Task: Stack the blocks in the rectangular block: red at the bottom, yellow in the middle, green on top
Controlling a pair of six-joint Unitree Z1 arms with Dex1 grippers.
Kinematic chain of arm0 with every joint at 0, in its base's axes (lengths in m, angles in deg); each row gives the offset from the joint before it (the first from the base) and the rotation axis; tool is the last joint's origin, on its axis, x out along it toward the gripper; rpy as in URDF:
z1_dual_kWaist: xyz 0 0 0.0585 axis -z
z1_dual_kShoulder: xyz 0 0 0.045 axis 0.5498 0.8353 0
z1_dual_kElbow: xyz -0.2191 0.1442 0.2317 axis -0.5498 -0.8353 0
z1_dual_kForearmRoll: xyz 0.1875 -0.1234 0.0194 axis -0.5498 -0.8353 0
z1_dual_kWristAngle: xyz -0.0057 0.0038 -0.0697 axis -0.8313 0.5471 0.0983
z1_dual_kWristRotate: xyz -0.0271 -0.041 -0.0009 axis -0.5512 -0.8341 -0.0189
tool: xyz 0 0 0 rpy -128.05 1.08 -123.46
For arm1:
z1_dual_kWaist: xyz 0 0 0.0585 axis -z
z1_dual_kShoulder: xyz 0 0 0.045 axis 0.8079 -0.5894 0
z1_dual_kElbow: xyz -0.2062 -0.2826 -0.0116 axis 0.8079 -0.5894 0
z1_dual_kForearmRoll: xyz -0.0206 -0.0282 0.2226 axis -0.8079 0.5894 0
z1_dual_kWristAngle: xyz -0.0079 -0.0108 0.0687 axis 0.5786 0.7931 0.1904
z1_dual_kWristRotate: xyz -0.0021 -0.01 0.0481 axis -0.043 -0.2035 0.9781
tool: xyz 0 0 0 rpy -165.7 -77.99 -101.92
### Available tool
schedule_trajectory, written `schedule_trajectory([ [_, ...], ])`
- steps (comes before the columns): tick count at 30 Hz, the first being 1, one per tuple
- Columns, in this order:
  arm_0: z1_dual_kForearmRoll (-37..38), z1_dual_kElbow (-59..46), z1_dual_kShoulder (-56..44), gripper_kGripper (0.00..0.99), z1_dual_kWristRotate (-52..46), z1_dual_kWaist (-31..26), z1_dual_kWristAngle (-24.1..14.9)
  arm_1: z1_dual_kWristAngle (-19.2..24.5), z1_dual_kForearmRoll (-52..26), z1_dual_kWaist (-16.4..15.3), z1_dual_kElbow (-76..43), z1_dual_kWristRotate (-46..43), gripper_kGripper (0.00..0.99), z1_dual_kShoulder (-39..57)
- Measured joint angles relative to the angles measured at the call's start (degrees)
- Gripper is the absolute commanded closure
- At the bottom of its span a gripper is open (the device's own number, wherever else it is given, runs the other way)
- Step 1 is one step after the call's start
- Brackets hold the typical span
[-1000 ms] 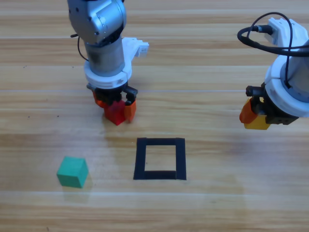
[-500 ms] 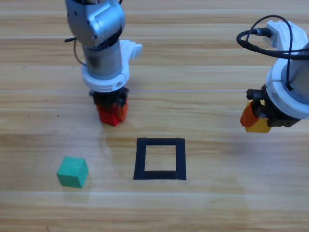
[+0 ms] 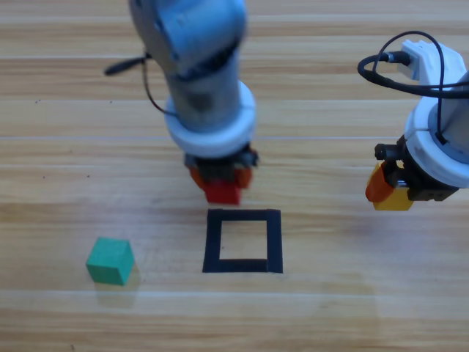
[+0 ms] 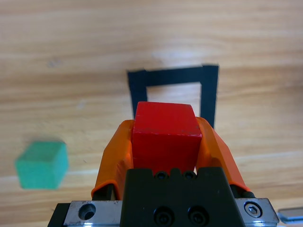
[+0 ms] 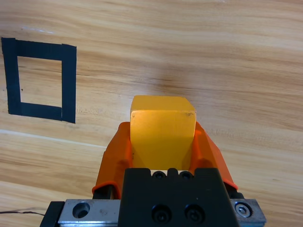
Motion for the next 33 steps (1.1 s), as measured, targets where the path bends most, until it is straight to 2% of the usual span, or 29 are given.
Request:
schedule_trajectory([
  [4,0.0,-0.2,0.0,0.927,-3.4,4.5,-0.3,0.0,0.4,0.0,-0.1,-0.2,0.99,0.0],
  [8,0.1,-0.2,0.0,0.927,-5.1,6.0,-0.3,-0.1,0.6,0.0,-0.1,-1.3,0.99,0.0],
  [33,0.4,0.1,4.8,0.926,-7.0,6.0,1.8,-0.2,0.7,0.0,-0.1,-2.1,0.99,0.0],
])
